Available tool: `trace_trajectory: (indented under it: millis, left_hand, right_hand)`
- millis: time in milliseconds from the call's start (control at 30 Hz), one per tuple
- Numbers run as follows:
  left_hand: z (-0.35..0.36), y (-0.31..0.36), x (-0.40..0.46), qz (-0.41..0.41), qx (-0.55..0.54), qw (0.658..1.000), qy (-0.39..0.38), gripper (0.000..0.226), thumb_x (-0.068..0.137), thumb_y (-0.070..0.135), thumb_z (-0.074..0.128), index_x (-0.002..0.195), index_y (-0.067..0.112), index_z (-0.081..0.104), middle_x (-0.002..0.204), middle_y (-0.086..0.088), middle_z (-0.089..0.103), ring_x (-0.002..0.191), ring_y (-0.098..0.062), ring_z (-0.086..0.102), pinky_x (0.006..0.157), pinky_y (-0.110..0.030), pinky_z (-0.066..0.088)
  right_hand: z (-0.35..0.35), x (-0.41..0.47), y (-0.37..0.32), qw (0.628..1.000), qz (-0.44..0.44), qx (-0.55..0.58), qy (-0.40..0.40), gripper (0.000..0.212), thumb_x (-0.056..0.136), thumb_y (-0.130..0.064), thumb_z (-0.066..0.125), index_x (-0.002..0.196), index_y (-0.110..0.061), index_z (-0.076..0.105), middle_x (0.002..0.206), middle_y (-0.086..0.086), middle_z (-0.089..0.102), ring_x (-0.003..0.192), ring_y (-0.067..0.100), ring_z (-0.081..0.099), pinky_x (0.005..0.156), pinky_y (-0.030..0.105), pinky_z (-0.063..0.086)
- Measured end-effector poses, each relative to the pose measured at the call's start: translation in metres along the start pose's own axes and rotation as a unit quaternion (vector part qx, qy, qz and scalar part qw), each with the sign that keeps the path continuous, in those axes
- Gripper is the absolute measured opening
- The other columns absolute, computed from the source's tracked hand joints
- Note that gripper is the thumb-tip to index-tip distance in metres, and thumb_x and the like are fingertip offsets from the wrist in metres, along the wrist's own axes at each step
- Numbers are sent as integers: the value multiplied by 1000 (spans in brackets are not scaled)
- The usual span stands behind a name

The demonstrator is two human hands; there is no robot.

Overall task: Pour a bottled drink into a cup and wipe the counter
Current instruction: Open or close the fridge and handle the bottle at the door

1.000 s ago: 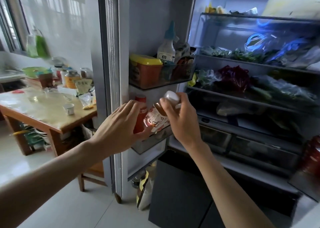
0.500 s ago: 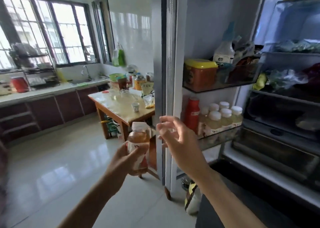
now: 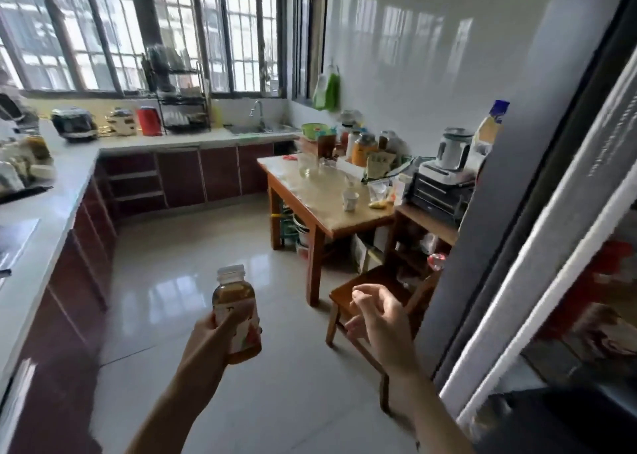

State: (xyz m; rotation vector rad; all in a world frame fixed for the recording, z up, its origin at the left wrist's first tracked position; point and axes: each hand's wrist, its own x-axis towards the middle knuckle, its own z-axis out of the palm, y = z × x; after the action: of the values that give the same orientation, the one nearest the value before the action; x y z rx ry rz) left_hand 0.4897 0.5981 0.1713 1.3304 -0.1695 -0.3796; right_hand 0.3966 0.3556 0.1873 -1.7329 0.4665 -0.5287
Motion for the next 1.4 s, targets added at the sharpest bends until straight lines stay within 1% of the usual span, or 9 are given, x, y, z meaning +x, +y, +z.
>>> trace_trajectory:
  millis: [100,233,367,533,700,867,1033,1233,1400]
  left_hand:
    - [-28,6,52,14,4,1000,-2,45,79,39,83,105,7,67,85,-15,69,73,-22,69,76,-44,57]
    - [-59,23,110,20,27,999,-13,61,66,50,81,107,6,67,83,-12,72,74,-23,69,75,-44,58]
    - [-90,36,174,15,29,999,-21,64,65,50,82,108,5,67,84,-12,73,73,-23,70,77,-46,58]
    - [-100,34,245,-4,30,999,-19,70,62,53,81,112,5,67,86,-12,75,76,-25,72,75,-44,59]
    - [-87,24,334,-24,37,999,-5,58,69,46,81,111,8,68,85,-11,75,77,-23,72,71,-39,59]
    - [-57,19,436,-20,46,998,24,68,61,54,82,110,8,68,85,-11,75,78,-25,72,65,-35,57]
    - [-16,23,535,-21,53,998,35,68,60,55,82,109,9,68,85,-11,75,78,-26,72,73,-42,57]
    - [23,20,639,-31,70,997,21,72,59,58,81,111,10,68,87,-11,76,79,-25,72,73,-40,57]
    - [47,0,740,-40,81,996,-23,79,54,60,85,112,11,66,82,-6,75,72,-19,72,66,-31,57]
  right_hand:
    - [39,46,0,1000,1,-2,8,12,101,-28,59,107,-19,65,86,7,74,68,22,75,58,27,60]
    - [82,97,-1,1000,15,0,15,11,100,-27,60,107,-19,65,92,15,71,69,28,74,58,32,62]
    - [121,146,3,999,39,-6,22,11,101,-25,60,106,-17,63,95,19,68,61,21,67,54,32,61]
    - [147,215,21,996,85,-25,33,10,100,-28,61,105,-20,62,99,13,69,62,21,67,58,40,61]
    - [173,320,49,994,108,-24,21,25,98,-34,62,117,-17,58,104,9,67,67,22,69,59,37,61]
    - [180,435,75,993,113,-14,5,29,99,-33,61,119,-14,56,102,8,65,66,22,69,60,38,61]
    - [168,547,88,990,137,-27,-9,30,99,-36,60,119,-16,52,100,8,66,68,21,69,56,31,60]
    - [157,657,120,982,187,-31,20,33,96,-37,64,117,-16,49,104,5,63,62,20,68,53,33,58]
    - [161,746,168,967,244,-34,65,37,96,-33,64,121,-11,48,107,9,65,61,21,68,46,29,54]
